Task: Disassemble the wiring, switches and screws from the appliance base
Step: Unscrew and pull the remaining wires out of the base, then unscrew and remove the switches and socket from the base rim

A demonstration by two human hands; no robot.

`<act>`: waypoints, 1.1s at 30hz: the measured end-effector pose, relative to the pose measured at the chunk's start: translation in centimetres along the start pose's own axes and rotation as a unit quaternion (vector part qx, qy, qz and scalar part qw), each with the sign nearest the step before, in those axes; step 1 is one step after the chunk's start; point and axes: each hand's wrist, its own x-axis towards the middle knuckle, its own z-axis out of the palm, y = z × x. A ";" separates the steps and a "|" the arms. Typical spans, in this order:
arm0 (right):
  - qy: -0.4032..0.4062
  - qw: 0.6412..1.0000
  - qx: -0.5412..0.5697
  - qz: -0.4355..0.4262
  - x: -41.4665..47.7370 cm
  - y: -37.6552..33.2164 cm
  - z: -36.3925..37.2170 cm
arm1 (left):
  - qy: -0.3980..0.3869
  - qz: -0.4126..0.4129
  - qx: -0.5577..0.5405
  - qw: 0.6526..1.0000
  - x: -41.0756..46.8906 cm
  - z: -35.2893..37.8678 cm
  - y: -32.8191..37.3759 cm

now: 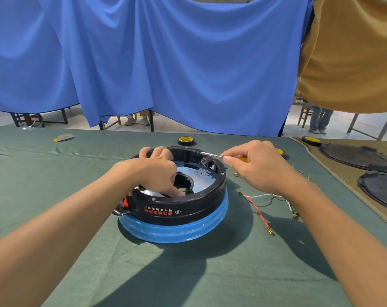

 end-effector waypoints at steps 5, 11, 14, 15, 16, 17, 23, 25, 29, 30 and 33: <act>0.018 1.000 0.007 0.001 -0.5 -0.3 -0.7 | 0.004 -0.004 0.033 0.999 -0.1 0.0 0.4; 0.031 0.999 0.010 0.027 -0.8 0.5 -3.4 | 0.118 -0.039 0.131 0.984 -1.5 -2.7 0.6; 0.049 0.997 0.015 0.050 -0.6 0.9 -5.4 | 0.225 -0.008 0.068 0.972 -2.7 -4.2 3.0; 0.058 0.997 0.020 0.053 -0.6 1.0 -5.9 | 0.261 0.013 0.034 0.965 -3.0 -4.5 4.4; 0.066 0.996 0.025 0.056 -0.7 1.3 -6.4 | 0.287 0.038 0.004 0.957 -3.2 -4.5 6.0; 0.069 0.995 0.033 0.058 -0.8 1.4 -6.7 | 0.300 0.062 -0.022 0.952 -3.3 -4.3 7.7; 0.053 0.995 0.031 0.079 -1.1 2.0 -6.6 | 0.215 0.116 -0.067 0.967 -2.2 -1.2 16.0; 0.050 0.995 0.022 0.078 -1.2 2.1 -6.3 | 0.195 0.113 -0.069 0.972 -1.5 -0.1 17.5; 0.054 0.996 0.022 0.071 -1.2 2.1 -6.2 | 0.179 0.097 -0.097 0.974 -0.5 0.9 19.1; 0.056 0.996 0.024 0.069 -1.2 2.1 -6.3 | 0.175 0.095 -0.103 0.974 -0.3 1.0 19.4; 0.057 0.996 0.027 0.059 -1.2 2.1 -6.4 | 0.151 0.086 -0.113 0.978 0.3 1.5 20.1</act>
